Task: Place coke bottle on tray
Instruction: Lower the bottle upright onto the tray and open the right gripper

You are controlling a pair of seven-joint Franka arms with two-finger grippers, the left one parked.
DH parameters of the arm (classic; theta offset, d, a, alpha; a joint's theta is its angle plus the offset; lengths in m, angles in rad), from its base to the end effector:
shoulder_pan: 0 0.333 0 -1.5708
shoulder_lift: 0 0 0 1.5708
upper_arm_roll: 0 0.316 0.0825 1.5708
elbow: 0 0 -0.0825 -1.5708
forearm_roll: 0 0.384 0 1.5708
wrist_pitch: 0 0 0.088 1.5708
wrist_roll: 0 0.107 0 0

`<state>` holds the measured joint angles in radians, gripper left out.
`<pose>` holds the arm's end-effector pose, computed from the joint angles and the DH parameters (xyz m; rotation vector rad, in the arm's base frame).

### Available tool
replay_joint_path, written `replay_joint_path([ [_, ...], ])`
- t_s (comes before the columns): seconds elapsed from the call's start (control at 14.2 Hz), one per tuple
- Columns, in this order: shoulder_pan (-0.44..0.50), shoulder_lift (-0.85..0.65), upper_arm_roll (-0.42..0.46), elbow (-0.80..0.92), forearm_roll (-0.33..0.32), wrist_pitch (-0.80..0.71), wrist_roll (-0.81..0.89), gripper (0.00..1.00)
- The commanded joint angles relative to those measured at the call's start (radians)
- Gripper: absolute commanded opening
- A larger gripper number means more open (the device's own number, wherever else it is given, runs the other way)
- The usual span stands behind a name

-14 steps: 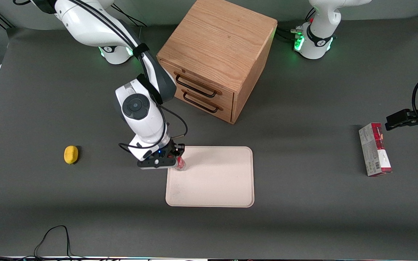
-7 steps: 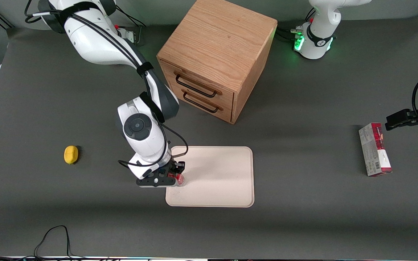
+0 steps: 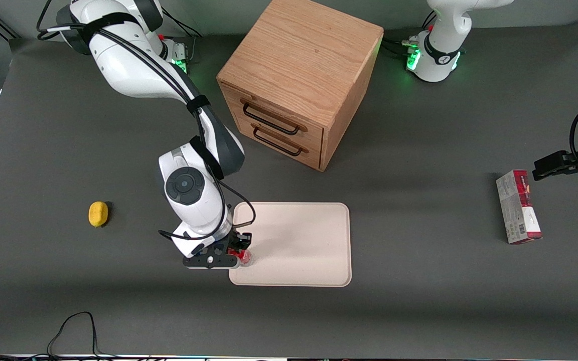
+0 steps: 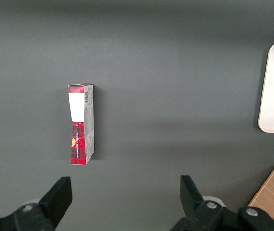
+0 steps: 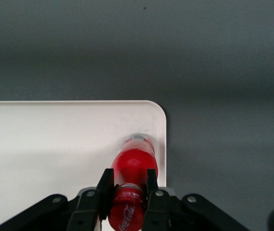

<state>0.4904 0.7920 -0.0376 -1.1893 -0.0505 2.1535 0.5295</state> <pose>0.6922 0.3439 0.3287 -3.1081 0.0607 -0.2888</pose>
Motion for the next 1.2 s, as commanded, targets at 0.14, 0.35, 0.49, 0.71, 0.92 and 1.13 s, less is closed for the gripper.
replay_joint_path([
  [0.14,0.002,0.013,-0.001,0.042,-0.016,-0.023,-0.013,0.36],
  [0.35,0.002,0.010,-0.001,0.042,-0.014,-0.023,-0.011,1.00],
  [0.49,0.004,-0.007,-0.001,0.043,-0.012,-0.027,-0.011,1.00],
  [0.71,0.008,-0.085,-0.001,0.048,-0.008,-0.147,-0.011,1.00],
  [0.92,0.010,-0.192,0.004,0.047,-0.002,-0.254,-0.006,1.00],
  [1.13,0.004,-0.290,-0.004,0.039,-0.002,-0.389,-0.013,1.00],
])
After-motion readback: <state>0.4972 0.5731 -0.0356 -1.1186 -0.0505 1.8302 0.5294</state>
